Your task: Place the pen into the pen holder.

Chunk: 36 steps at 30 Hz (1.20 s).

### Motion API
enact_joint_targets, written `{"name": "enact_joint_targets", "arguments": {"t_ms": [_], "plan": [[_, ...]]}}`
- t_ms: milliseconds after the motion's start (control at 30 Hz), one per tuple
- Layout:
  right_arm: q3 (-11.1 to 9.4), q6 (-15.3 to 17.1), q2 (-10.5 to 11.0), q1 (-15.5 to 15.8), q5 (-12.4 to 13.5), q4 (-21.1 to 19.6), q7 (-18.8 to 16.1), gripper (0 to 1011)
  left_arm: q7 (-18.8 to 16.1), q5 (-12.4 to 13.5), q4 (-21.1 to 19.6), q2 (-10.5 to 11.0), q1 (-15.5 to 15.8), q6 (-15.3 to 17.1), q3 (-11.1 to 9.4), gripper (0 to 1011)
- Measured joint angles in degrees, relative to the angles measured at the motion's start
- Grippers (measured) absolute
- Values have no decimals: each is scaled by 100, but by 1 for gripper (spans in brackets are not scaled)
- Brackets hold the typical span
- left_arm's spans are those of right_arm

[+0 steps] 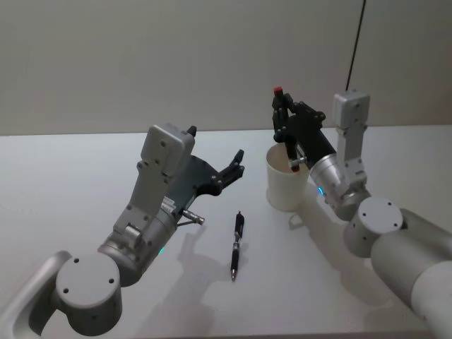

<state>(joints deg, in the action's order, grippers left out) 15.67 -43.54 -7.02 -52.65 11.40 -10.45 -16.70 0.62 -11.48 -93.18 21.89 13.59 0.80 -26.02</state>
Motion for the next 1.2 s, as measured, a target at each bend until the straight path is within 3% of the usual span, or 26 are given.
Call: {"name": "enact_joint_targets", "arguments": {"t_ms": [267, 767, 1200], "plan": [[-3, -167, -41, -77, -35, 246, 44, 170, 0, 0, 0, 0, 0, 0, 0, 1000], [6, -288, -51, -116, -180, 488, 153, 634, 0, 0, 0, 0, 0, 0, 0, 1000], [-99, -210, -13, -139, -211, 420, 67, 992, 0, 0, 0, 0, 0, 0, 0, 1000]]}}
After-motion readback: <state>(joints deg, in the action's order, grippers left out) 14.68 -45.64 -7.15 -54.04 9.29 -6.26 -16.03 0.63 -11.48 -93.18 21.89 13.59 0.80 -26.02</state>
